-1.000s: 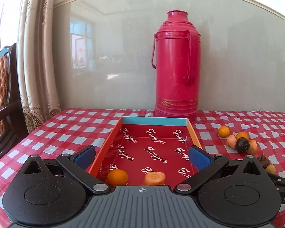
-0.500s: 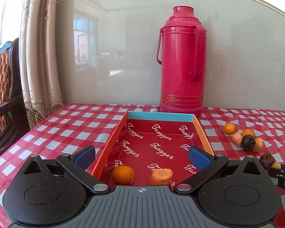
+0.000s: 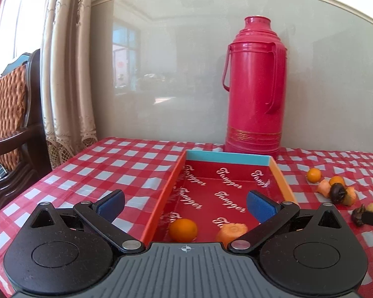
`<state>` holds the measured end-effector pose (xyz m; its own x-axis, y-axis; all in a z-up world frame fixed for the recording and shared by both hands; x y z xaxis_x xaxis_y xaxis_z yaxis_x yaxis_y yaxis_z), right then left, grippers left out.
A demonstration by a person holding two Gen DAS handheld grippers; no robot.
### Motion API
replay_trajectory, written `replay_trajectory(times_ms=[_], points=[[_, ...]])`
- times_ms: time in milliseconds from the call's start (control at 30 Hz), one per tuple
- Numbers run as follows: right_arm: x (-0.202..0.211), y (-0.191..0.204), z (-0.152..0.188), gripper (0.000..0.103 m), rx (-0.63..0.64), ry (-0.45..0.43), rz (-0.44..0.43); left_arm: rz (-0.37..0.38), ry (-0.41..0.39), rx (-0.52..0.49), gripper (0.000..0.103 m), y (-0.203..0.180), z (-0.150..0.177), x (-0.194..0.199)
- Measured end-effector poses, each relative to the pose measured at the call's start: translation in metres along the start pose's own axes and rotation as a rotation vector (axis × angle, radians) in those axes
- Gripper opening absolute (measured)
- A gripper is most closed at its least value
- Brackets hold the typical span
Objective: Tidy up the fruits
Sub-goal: 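Close the right gripper on the small yellow round fruit, then carry the yellow fruit with the right gripper into the box and release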
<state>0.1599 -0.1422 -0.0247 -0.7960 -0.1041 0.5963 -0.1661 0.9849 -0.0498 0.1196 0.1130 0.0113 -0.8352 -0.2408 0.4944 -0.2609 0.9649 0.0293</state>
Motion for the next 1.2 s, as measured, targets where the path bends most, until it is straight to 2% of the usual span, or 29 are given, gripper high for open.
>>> replay_trajectory(times_ms=[267,533,767,800,833,867,933,1067,1200], points=[[0.005,0.034,-0.011,0.015,0.026,-0.052,-0.058,-0.045,-0.006,0.023,0.103,0.031,0.005,0.003],[0.019,0.080,-0.023,0.015,0.072,-0.148,-0.164,-0.100,0.007,0.060,0.103,0.070,0.014,0.003],[0.012,0.120,-0.024,0.016,0.119,-0.128,-0.227,-0.115,0.022,0.069,0.103,0.086,0.019,0.002],[0.011,0.123,-0.022,0.021,0.119,-0.129,-0.222,-0.115,0.022,0.070,0.103,0.087,0.019,0.002],[0.012,0.123,-0.021,0.037,0.112,-0.137,-0.220,-0.113,0.021,0.073,0.103,0.087,0.019,0.003],[0.013,0.122,-0.020,0.067,0.103,-0.143,-0.224,-0.109,0.021,0.075,0.103,0.087,0.019,0.003],[0.022,0.115,-0.020,0.098,0.080,-0.203,-0.219,-0.101,0.016,0.072,0.103,0.083,0.018,0.004],[0.032,0.093,-0.021,0.097,0.067,-0.268,-0.154,-0.058,0.014,0.051,0.103,0.067,0.016,0.004],[0.033,0.054,-0.018,0.097,0.003,-0.256,-0.089,0.024,0.000,0.017,0.103,0.037,0.015,0.007]])
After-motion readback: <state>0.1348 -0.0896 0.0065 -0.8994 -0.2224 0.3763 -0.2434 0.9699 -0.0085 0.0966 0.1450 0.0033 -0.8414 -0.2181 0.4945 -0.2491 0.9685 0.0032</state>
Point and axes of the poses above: each gripper's, at about its wrist camera, not at the fingertips, and x roughly against the way its jaws point, y to its left, z to its underside, the point moved 3 cm from there along -x, roughly the way its jaws point, and after that the axes turned 8 degrees about y, right-handed, at the moved point
